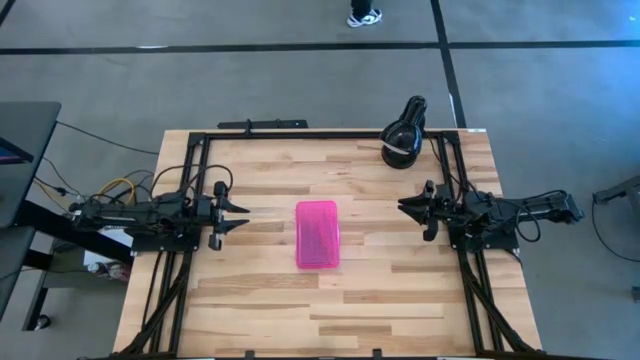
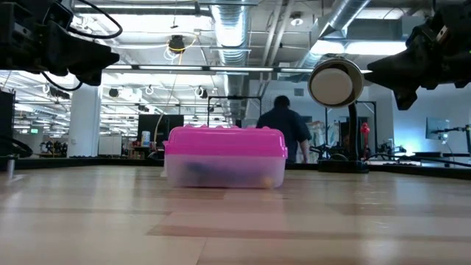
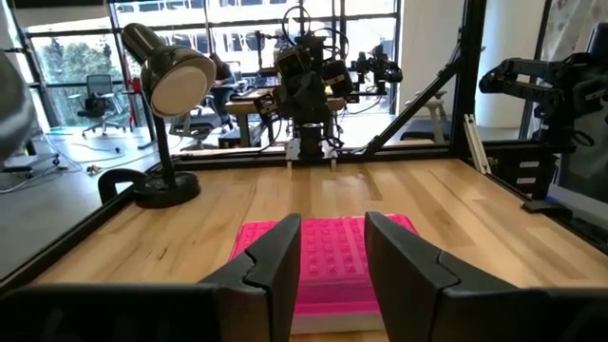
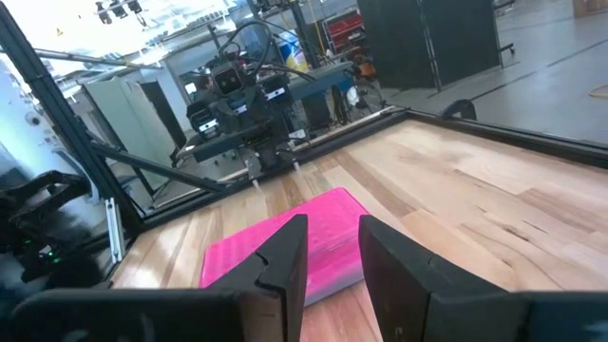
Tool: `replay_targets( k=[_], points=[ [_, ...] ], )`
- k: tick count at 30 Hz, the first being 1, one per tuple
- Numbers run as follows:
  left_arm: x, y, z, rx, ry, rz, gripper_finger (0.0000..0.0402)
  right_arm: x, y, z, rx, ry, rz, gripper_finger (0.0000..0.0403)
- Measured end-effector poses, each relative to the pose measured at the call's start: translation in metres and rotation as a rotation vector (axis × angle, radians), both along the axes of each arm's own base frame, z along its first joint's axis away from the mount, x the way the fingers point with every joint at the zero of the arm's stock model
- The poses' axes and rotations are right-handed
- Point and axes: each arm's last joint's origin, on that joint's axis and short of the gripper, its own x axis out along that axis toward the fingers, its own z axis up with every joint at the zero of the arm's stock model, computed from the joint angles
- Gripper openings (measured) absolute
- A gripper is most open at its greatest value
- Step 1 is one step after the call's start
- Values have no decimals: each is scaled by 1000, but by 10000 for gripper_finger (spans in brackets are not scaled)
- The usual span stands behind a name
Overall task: Pick & place school supplies into a supply box
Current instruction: Return to Home Position
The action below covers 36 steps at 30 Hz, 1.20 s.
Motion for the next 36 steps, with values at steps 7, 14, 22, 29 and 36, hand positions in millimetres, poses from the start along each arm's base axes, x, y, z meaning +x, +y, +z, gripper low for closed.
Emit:
replay_targets(
  k=[7,14,22,29,36],
  points=[
    [0,0,0,-12,0,0,114,0,0,0,0,0,0,92],
    [0,0,0,-8,0,0,114,0,0,0,0,0,0,92],
    [0,0,0,-13,0,1,114,0,0,0,0,0,0,92],
    [0,0,0,-3,0,1,114,0,0,0,0,0,0,92],
    [0,0,0,1,0,2,114,0,0,0,0,0,0,92]
  ],
)
